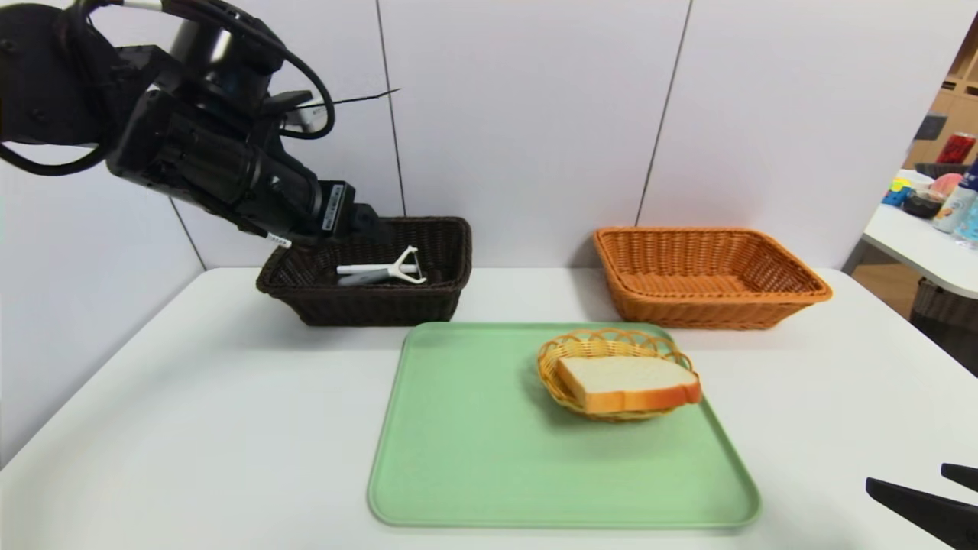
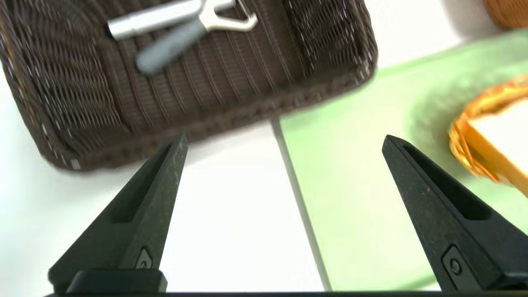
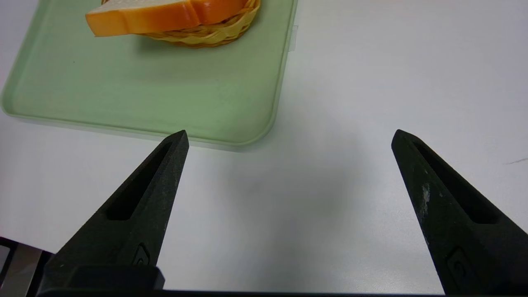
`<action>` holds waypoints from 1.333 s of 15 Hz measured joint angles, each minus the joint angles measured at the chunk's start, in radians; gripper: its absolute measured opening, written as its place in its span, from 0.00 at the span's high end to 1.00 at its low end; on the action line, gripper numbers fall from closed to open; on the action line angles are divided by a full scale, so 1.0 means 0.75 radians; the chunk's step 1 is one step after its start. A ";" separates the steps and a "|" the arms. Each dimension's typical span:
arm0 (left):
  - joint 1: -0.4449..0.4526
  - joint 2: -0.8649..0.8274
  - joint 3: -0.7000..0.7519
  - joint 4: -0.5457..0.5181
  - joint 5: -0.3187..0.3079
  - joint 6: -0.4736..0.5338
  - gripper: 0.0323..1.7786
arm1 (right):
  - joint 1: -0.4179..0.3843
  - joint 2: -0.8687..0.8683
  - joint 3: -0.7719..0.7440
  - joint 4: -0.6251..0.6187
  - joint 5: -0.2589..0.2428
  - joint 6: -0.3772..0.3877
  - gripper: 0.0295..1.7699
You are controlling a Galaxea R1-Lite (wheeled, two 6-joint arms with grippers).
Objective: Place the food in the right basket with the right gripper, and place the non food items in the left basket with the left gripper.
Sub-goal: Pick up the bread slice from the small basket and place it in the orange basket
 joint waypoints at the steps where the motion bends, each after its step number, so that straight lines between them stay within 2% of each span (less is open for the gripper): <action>1: -0.013 -0.045 0.062 0.003 -0.001 -0.014 0.06 | 0.001 -0.001 0.001 0.000 0.000 -0.001 0.04; 6: -0.058 -0.239 0.374 -0.003 -0.010 -0.071 0.05 | 0.013 -0.010 0.005 0.000 0.007 -0.001 0.04; 10: -0.072 -0.353 0.563 -0.013 -0.130 -0.063 0.05 | 0.017 -0.015 0.003 0.000 0.010 -0.003 0.04; 13: -0.108 -0.395 0.668 -0.052 -0.146 -0.060 0.05 | 0.040 -0.020 0.005 0.000 0.010 -0.009 0.04; 15: -0.133 -0.411 0.737 -0.123 -0.149 -0.008 0.05 | 0.066 -0.019 -0.004 -0.002 0.010 -0.013 0.04; 17: -0.154 -0.418 0.789 -0.201 -0.156 0.105 0.05 | 0.108 -0.005 -0.023 -0.018 0.010 -0.014 0.04; 20: -0.202 -0.410 0.800 -0.235 -0.153 0.131 0.05 | 0.162 0.051 -0.047 -0.081 0.010 -0.014 0.04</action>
